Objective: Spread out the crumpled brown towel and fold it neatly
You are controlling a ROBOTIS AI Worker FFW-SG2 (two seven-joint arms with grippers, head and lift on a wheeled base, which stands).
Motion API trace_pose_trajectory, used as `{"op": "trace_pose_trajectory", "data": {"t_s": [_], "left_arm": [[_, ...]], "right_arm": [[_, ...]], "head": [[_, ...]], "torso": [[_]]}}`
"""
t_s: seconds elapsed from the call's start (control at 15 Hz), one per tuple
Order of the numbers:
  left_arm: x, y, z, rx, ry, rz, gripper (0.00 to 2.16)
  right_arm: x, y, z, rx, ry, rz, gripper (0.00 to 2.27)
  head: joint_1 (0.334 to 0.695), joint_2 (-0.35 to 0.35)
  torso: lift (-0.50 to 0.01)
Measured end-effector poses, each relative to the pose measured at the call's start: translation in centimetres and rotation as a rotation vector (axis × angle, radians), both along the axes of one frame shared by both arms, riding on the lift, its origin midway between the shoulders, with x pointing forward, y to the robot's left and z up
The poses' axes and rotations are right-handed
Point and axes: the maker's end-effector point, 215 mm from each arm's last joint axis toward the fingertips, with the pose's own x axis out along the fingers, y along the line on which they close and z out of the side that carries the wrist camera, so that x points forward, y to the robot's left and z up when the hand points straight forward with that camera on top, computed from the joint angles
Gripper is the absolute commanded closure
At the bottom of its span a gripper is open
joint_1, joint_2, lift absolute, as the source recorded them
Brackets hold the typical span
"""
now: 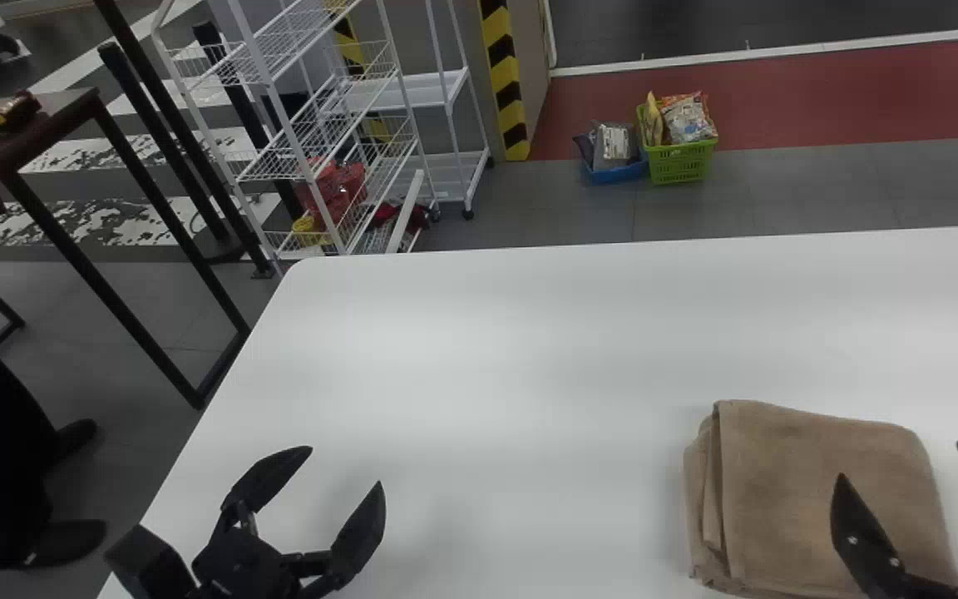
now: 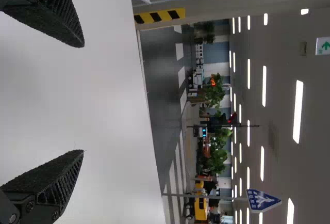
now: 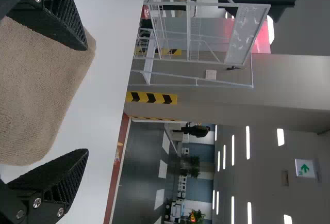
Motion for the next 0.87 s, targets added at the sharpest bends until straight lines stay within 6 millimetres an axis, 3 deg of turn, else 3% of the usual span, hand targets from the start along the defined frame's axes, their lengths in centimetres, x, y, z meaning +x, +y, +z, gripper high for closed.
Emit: {"op": "trace_pose_trajectory", "data": {"t_s": [0.87], "left_arm": [[-0.05,-0.05,0.04,0.001,0.000,-0.002,0.08]], "right_arm": [[0.00,0.00,0.06,0.000,-0.002,0.000,0.11]], "head": [[0.695,0.305]], "torso": [[-0.128]]}}
